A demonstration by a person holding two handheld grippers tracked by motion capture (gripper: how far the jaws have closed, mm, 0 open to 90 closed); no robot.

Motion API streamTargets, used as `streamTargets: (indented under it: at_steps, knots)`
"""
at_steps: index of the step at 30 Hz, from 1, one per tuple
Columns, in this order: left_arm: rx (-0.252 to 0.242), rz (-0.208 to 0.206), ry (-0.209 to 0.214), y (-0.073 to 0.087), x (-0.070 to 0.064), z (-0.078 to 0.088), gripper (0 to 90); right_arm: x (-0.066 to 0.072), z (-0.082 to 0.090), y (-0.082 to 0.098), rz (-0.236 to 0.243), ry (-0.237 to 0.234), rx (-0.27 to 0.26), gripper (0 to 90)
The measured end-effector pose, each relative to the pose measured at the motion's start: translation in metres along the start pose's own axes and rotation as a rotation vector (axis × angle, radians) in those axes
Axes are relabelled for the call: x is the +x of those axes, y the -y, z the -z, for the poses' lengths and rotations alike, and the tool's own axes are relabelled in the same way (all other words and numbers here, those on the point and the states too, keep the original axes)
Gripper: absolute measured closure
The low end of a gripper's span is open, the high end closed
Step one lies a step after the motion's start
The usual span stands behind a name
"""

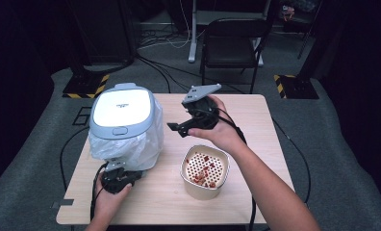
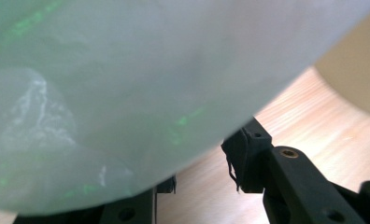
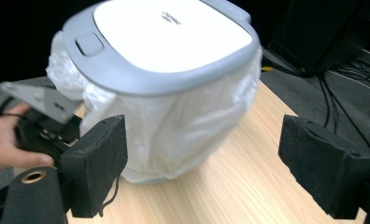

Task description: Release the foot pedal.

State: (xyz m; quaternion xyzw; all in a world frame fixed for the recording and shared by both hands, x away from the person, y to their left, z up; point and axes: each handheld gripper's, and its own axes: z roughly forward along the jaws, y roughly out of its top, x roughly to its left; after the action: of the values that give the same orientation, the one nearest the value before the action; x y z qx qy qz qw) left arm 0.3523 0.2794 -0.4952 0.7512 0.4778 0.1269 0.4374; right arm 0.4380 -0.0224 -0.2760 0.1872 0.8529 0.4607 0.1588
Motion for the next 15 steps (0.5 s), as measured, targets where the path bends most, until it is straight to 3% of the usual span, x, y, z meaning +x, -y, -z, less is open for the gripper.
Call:
streamTargets:
  at_steps: [7, 13, 14, 15]
  knots:
    - [0.001, -0.027, -0.013, -0.002, -0.004, 0.013, 58.9, -0.007, 0.016, 0.024, -0.026, 0.05, 0.021, 15.7]
    - [-0.011, -0.021, -0.004, -0.004, -0.006, 0.02, 56.3, -0.012, 0.034, 0.049, -0.065, 0.093, 0.03, 16.1]
    - [0.001, -0.048, -0.002, -0.005, -0.005, 0.022, 56.1, -0.013, 0.037, 0.053, -0.069, 0.099, 0.029, 16.1]
    - [0.001, -0.048, -0.002, -0.005, -0.005, 0.022, 55.9, -0.013, 0.039, 0.056, -0.07, 0.105, 0.028, 16.1]
